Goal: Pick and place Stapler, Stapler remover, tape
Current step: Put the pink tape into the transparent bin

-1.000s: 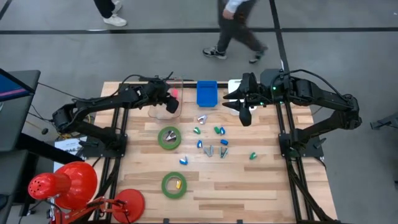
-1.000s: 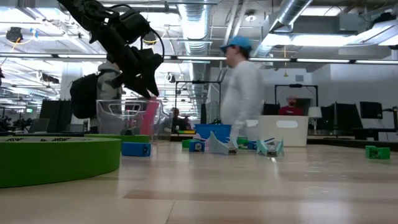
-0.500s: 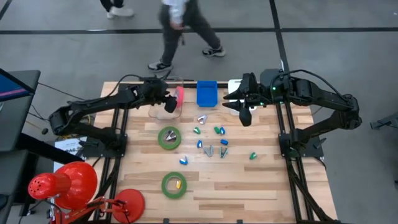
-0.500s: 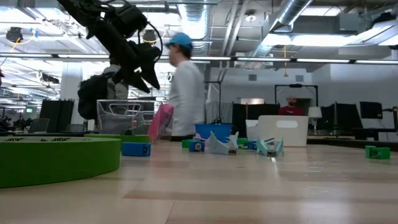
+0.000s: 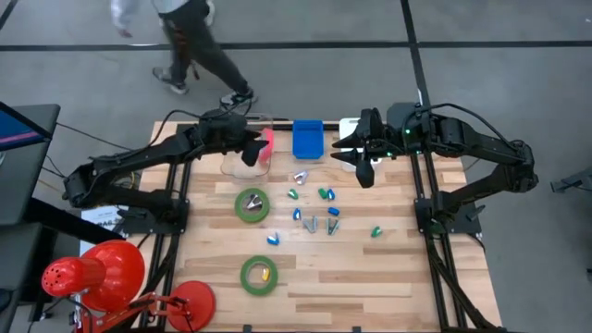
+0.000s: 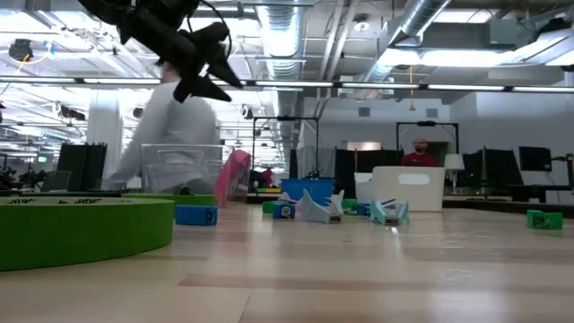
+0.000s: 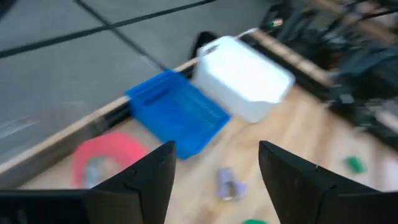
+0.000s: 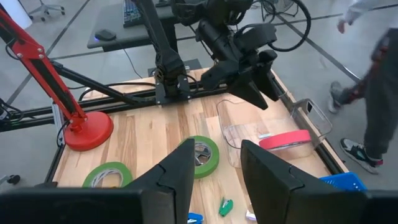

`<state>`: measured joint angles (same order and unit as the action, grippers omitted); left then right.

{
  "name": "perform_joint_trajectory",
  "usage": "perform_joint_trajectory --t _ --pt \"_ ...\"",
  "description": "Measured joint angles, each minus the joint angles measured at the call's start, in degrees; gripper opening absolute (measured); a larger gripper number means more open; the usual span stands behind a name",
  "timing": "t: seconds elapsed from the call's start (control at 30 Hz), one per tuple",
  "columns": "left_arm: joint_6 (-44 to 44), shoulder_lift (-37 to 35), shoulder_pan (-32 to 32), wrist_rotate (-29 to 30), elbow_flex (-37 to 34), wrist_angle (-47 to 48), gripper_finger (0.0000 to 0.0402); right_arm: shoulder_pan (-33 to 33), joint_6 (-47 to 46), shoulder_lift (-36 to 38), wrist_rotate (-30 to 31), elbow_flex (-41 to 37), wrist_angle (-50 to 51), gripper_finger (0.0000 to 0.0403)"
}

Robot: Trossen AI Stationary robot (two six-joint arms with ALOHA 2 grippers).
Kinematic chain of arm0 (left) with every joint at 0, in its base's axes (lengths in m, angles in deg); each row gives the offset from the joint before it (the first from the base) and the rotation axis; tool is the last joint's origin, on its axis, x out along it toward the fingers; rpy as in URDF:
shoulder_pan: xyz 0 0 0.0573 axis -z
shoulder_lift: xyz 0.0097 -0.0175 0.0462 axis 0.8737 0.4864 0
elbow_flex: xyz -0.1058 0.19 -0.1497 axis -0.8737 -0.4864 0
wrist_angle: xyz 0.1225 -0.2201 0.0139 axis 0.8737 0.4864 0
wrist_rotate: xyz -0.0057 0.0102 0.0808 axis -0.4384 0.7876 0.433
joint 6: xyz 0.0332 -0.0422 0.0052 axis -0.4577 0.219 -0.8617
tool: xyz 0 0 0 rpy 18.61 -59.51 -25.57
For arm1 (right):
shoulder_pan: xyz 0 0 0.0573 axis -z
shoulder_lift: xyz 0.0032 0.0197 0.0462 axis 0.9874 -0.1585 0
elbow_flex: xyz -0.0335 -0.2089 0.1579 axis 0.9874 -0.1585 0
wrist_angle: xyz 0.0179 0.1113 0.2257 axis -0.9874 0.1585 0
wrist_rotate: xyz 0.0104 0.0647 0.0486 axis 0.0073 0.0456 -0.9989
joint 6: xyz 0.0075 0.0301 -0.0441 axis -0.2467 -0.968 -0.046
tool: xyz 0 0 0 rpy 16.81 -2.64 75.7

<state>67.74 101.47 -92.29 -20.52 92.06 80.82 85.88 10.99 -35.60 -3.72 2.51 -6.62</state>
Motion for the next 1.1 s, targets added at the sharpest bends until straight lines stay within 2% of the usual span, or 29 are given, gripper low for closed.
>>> perform_joint_trajectory --t 0.07,0.17,0.63,0.77,1.1 --pt "0.86 0.78 0.36 -1.05 0.0 -1.93 0.0213 0.0 0.0 0.0 0.0 0.0 0.0 0.0122" --pt "2.08 1.85 0.94 0.56 0.0 -2.61 0.019 0.0 0.0 0.0 0.0 0.0 0.0 0.0122" --pt "3.68 7.05 1.77 0.51 -0.07 -9.42 0.0008 -0.04 -0.02 -0.04 0.02 0.0 0.0 0.0122" --pt "2.68 8.17 2.17 1.0 -0.04 -9.91 0.0002 -0.04 -0.02 -0.07 0.02 0.0 0.0 0.0122" --pt "2.68 14.12 3.47 8.56 -0.07 -10.06 0.0001 0.07 -0.03 -0.09 0.05 0.0 0.62 0.0122"
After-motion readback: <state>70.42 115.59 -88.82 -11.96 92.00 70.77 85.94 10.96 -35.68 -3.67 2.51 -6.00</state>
